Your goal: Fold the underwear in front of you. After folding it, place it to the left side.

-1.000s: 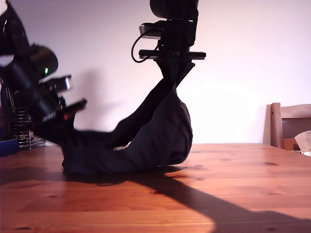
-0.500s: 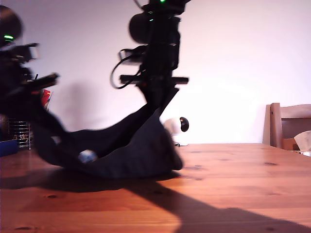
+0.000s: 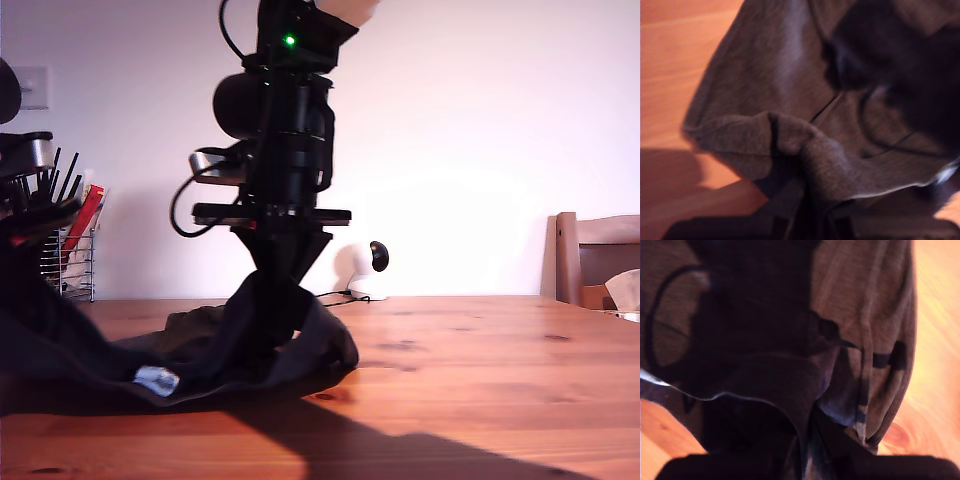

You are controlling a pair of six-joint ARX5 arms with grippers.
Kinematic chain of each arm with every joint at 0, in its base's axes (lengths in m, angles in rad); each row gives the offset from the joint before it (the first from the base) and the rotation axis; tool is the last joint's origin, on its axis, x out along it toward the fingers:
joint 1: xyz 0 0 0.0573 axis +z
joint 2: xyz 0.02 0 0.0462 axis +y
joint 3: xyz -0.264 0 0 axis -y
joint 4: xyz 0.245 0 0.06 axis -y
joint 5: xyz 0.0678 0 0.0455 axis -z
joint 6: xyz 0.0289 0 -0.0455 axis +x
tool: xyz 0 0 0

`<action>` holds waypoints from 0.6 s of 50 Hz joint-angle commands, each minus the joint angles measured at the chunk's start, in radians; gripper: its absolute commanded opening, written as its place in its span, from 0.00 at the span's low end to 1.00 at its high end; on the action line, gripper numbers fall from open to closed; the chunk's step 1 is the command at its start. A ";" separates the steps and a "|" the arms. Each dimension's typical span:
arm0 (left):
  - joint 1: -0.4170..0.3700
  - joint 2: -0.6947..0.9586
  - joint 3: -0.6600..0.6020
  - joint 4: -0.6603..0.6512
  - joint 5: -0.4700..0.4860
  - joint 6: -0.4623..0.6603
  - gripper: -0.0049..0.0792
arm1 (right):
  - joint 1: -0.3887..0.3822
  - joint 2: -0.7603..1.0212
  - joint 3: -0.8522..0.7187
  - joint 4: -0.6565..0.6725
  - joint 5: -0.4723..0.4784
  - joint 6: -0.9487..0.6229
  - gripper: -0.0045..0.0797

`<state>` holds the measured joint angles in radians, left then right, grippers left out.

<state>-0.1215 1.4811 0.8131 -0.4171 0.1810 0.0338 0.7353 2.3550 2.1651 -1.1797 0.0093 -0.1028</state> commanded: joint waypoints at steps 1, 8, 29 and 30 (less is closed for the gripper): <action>0.003 -0.031 -0.014 -0.024 -0.028 0.030 0.03 | 0.006 0.023 -0.018 -0.012 -0.003 0.001 0.04; 0.011 -0.028 -0.016 -0.079 -0.033 0.054 0.03 | 0.006 0.023 -0.020 -0.053 -0.007 -0.001 0.04; 0.017 -0.027 -0.016 -0.144 -0.048 0.071 0.05 | 0.009 0.023 -0.159 -0.113 -0.079 -0.001 0.12; 0.017 -0.027 -0.016 -0.144 -0.048 0.071 0.06 | 0.011 0.023 -0.159 -0.111 -0.079 -0.001 0.14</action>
<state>-0.1085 1.4616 0.8131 -0.5625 0.1326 0.0982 0.7349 2.3562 2.0006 -1.2976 -0.0647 -0.1032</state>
